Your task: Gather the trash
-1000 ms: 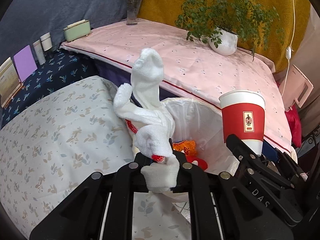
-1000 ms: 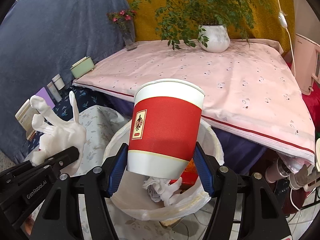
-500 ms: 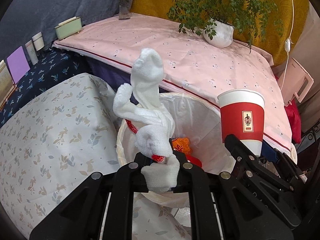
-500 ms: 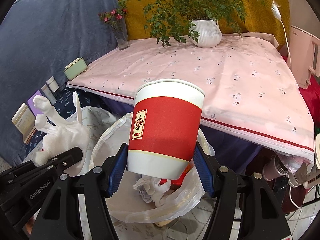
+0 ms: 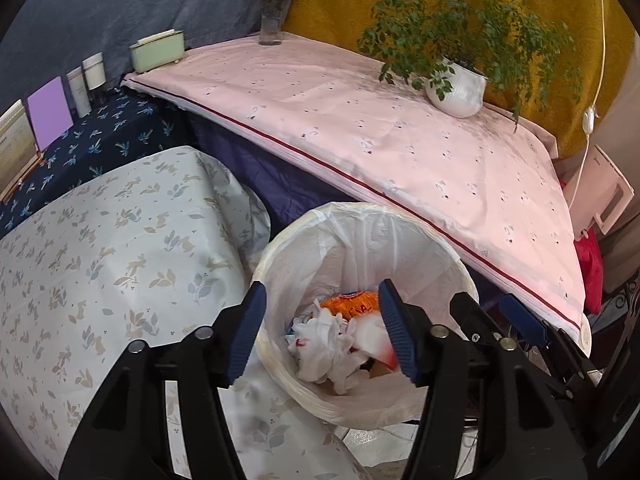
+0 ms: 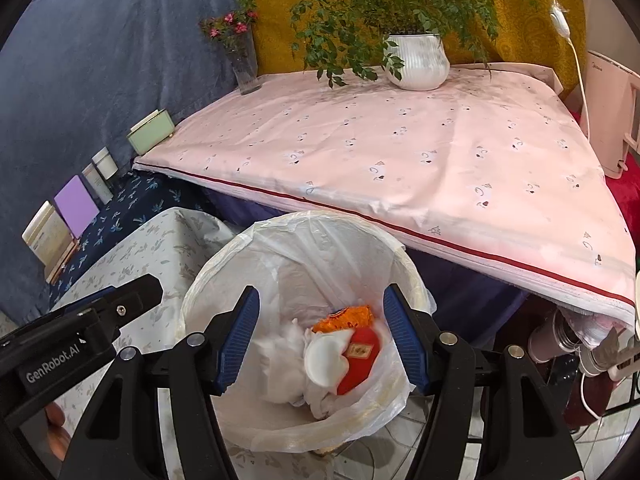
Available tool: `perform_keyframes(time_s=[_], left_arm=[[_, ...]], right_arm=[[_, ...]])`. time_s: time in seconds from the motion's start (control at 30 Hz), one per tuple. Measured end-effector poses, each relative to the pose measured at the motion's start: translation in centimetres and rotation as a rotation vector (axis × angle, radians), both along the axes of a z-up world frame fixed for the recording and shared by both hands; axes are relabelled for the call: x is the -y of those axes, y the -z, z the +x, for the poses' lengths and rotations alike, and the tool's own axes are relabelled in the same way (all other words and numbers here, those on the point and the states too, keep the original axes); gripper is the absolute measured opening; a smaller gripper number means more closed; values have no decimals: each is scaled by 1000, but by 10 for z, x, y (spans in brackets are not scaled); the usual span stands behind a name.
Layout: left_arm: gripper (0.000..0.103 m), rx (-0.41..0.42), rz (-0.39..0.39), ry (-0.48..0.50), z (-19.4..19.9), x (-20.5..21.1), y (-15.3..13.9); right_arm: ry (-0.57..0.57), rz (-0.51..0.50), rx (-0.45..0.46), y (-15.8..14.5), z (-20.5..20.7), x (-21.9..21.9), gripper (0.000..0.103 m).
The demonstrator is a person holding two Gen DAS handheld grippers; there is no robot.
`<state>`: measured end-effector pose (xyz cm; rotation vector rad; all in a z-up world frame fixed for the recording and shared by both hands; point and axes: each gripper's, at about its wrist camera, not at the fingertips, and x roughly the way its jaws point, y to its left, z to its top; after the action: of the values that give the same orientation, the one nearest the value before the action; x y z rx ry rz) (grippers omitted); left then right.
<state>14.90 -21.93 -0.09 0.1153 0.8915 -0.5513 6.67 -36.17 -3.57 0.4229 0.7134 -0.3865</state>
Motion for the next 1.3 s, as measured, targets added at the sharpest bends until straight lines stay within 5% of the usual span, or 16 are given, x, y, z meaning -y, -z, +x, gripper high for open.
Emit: perform_keyframes(time_s=[0.83, 1.3], left_arm=[[57, 17, 29, -53, -7, -36, 1], [78, 40, 61, -81, -29, -60, 4]], right_arm=[[-55, -84, -23, -13, -5, -26, 70], [-134, -130, -57, -24, -27, -39, 84]])
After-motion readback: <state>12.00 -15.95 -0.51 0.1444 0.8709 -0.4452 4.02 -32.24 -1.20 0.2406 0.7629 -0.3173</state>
